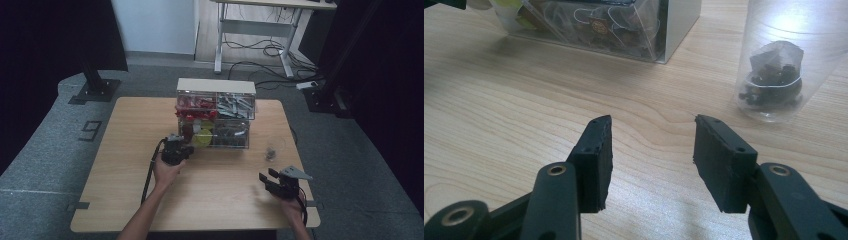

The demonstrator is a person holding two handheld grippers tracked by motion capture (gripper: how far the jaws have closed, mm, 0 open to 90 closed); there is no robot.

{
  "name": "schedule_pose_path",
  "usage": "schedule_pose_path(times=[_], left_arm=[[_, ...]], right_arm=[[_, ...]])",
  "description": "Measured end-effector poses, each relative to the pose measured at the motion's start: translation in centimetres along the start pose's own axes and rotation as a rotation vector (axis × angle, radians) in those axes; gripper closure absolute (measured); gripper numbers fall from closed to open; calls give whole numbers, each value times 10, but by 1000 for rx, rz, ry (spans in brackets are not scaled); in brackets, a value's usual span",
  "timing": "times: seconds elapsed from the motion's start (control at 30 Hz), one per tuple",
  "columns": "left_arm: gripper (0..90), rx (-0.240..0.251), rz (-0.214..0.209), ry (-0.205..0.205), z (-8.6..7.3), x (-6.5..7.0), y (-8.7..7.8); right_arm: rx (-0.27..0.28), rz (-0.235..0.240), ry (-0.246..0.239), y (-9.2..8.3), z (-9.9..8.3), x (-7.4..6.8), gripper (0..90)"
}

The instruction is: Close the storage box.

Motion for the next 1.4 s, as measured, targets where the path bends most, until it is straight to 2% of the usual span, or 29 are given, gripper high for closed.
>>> schedule_pose_path(times=[0.17,0.27,0.43,0.6,0.73,0.87,0.93,1.2,1.37,1.4], left_arm=[[889,-11,7,11,-3,2,1],[886,-3,10,13,-3,4,1],[869,15,12,43,-2,10,-3],[762,10,27,88,-7,18,-5],[643,28,29,113,-13,24,-9],[598,25,41,154,-22,32,-13],[578,18,46,161,-27,34,-14],[527,-17,30,167,-50,35,-27],[506,-33,25,159,-71,34,-33],[507,-50,24,162,-74,34,-33]], right_arm=[[-5,1,-1,1,-1,-1,497],[-6,0,0,2,-1,-1,496],[-1,1,4,2,0,0,494],[2,8,0,2,-1,0,489],[2,9,3,2,-2,0,486],[-8,10,5,4,-4,0,482],[-7,10,4,5,-4,0,481],[-21,5,4,2,-9,0,478],[-33,-6,11,-2,-17,3,476],[-36,-7,11,-3,-19,4,476]])
Point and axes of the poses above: each handheld gripper's, and its own axes: y roughly forward along the jaws, z roughly out of its top, x roughly to its right, the point moved 1 cm from there along y, roughly forward along the jaws, and after that the axes turned 12 degrees about y, right-handed, at the moved point
